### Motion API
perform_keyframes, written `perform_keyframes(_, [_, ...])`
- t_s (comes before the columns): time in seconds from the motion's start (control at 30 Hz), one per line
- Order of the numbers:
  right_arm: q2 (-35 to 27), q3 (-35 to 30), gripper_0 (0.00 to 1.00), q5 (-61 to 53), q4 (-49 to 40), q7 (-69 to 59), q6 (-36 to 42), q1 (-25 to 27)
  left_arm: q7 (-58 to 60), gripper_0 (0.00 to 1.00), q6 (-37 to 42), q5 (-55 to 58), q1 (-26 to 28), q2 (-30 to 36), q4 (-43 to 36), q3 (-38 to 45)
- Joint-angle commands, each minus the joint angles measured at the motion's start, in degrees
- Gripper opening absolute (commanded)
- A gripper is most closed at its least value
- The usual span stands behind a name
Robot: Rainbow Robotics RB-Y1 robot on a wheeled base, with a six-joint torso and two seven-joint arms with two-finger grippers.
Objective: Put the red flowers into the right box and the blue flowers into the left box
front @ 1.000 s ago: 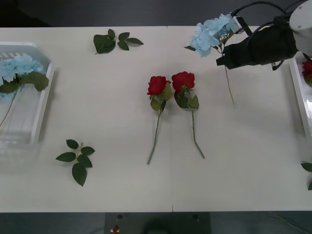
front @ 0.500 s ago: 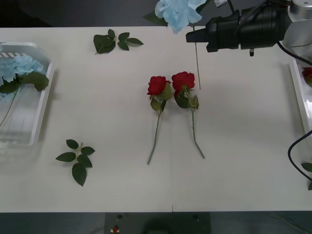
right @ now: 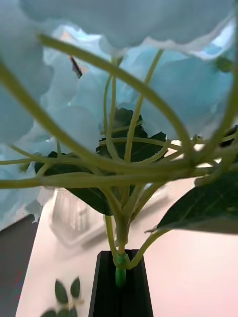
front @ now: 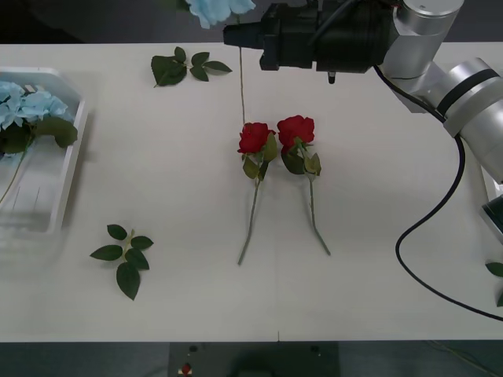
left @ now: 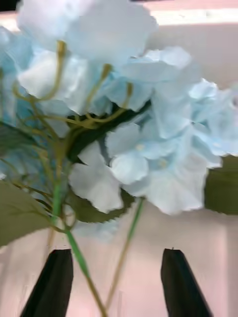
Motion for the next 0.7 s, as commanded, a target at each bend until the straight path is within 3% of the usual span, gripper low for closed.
perform_keyframes(0.03, [-2.5, 6.8, 0.0, -5.0, -7.3, 0.1, -5.0, -1.7, -1.4, 0.66, 9.3, 6.7, -0.2, 1.6, -6.2, 5.9])
perform_keyframes(0.2, [-3.1, 11.9, 0.0, -7.8, -11.4, 0.1, -9.1, -1.6, -1.7, 0.69, 18.7, 11.0, -0.7, 2.4, -12.6, 10.3])
perform_keyframes(0.3, [-1.9, 13.4, 0.0, -8.0, -13.1, 0.1, -12.0, -1.7, -1.6, 0.69, 20.5, 13.1, -0.7, 3.1, -16.6, 11.1])
perform_keyframes(0.5, [2.6, 13.5, 0.0, -8.0, -13.3, 0.1, -16.9, -1.7, -1.5, 0.7, 19.3, 26.4, -0.6, 3.1, -19.6, 10.8])
perform_keyframes(0.7, [5.4, 13.4, 0.0, -8.0, -13.3, 0.1, -20.6, -1.6, -2.7, 0.7, 13.4, 43.7, -0.3, 3.1, -19.6, 2.8])
